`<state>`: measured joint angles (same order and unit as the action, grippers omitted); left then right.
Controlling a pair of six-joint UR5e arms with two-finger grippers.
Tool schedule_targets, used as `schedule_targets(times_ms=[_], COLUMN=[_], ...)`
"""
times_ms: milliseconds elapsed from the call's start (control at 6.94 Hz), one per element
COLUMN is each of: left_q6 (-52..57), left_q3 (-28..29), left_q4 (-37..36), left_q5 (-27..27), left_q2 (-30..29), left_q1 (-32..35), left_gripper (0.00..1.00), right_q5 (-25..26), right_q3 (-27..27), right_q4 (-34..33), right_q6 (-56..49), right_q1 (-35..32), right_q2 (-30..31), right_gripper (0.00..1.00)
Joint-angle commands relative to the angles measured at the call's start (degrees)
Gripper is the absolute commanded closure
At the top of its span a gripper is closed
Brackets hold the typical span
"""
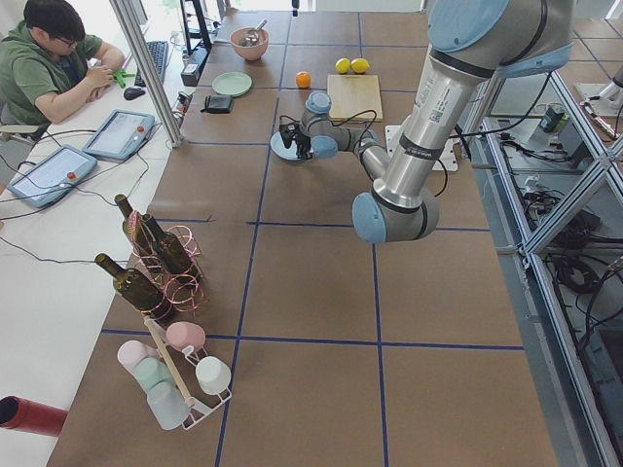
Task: Pick orange to plate
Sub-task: 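Slide the light blue plate with the left gripper toward the table center, then release the plate and withdraw the left gripper while the right gripper descends onto the orange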
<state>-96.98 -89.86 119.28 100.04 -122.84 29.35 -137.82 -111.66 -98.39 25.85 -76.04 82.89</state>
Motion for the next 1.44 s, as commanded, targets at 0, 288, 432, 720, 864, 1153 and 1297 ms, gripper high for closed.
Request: schedule_targets(times_ms=[0, 288, 432, 720, 864, 1153, 1297], left_q6=[1.6, 11.06, 15.46, 24.41, 30.3, 31.41, 31.41], left_q3=[-2.93, -7.76, -8.49, -12.59, -15.23, -16.31, -15.97], left_q4=[-0.88, -9.9, -12.99, -16.52, -17.84, -19.08, -19.0], left_q5=[0.41, 0.5, 0.5, 0.42, 0.5, 3.75, 3.49], left_q2=[0.75, 0.76, 0.76, 3.72, 4.71, 4.89, 4.89], left_q1=[0.61, 3.16, 5.17, 8.43, 10.18, 12.3, 11.88], left_gripper=[0.0, 0.0, 0.0, 0.0, 0.0, 0.0, 0.0], right_q5=[4.11, 10.0, 11.5, 15.63, 16.35, 18.55, 18.55], right_q3=[0.13, 1.09, 1.79, 5.82, 8.19, 9.97, 9.97], right_q4=[4.14, 12.23, 13.65, 20.21, 23.56, 25.27, 25.27], right_q6=[5.75, 16.38, 17.56, 20.63, 22.3, 23.54, 23.55], right_q1=[4.29, 11.49, 13.96, 18.8, 21.0, 24.7, 24.97], right_q2=[-0.54, -0.1, -0.01, 0.16, 0.08, -0.27, -0.54], right_gripper=[0.0, 0.0, 0.0, 0.0, 0.0, 0.0, 0.0])
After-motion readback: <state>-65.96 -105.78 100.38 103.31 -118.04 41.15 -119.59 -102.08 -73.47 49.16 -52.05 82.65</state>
